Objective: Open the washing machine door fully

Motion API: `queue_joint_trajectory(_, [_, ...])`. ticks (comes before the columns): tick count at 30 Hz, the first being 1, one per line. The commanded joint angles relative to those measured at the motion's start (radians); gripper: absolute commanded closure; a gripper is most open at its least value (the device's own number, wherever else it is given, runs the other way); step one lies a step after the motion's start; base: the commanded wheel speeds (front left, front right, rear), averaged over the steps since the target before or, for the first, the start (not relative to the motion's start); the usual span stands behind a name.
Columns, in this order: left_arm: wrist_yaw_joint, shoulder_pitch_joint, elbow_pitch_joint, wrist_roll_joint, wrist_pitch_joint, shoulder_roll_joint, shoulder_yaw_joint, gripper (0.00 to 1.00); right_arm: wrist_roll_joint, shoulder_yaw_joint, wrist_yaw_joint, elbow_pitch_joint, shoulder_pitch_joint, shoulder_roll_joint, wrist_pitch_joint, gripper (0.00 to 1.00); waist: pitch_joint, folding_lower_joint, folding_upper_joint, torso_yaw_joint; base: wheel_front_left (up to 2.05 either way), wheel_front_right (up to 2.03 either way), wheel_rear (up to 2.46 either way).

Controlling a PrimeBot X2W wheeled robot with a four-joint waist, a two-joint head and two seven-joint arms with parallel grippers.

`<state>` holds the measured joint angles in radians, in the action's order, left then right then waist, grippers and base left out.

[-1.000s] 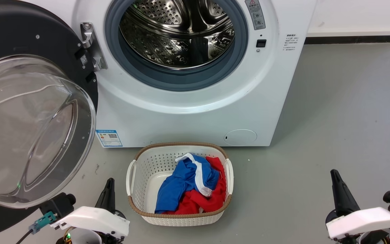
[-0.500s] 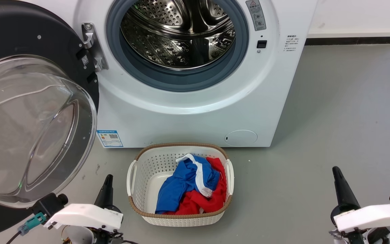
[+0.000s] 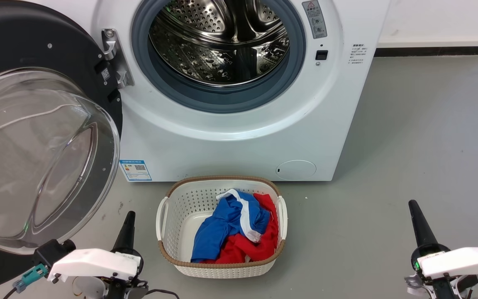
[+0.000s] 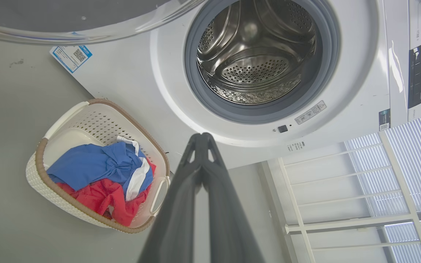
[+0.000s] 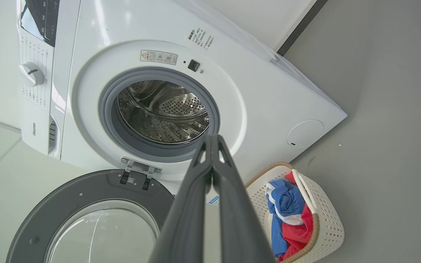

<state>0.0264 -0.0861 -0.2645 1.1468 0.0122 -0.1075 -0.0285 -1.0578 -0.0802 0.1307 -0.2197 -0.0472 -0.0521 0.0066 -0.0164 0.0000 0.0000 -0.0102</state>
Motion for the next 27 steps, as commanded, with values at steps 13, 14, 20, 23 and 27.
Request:
queue_joint_trajectory(13, [0.032,-0.024,0.013,0.127,-0.035,0.016,0.042,1.00,-0.152,-0.011,0.000,-0.001,-0.035,0.002,0.030,1.00,0.003,0.0000,0.0000,0.002,0.00,0.00,0.00])
queue_joint_trajectory(14, [0.035,-0.024,0.014,0.135,-0.037,0.017,0.045,1.00,-0.163,-0.012,0.000,-0.002,-0.036,0.002,0.032,1.00,0.003,0.0000,0.0000,0.002,0.00,0.00,0.00])
queue_joint_trajectory(20, [0.046,-0.024,0.015,0.184,-0.051,0.024,0.060,1.00,-0.220,-0.015,0.000,-0.005,-0.043,0.002,0.044,1.00,0.004,0.0000,0.0000,0.003,0.00,0.00,0.00])
queue_joint_trajectory(23, [0.051,-0.025,0.016,0.207,-0.057,0.027,0.067,1.00,-0.249,-0.017,0.000,-0.007,-0.043,0.002,0.049,1.00,0.005,0.0000,0.0000,0.004,0.00,0.00,0.00])
queue_joint_trajectory(27, [0.058,-0.026,0.016,0.238,-0.066,0.031,0.077,1.00,-0.285,-0.019,0.000,-0.010,-0.045,0.002,0.056,1.00,0.006,0.0000,0.0000,0.004,0.00,0.00,0.00])
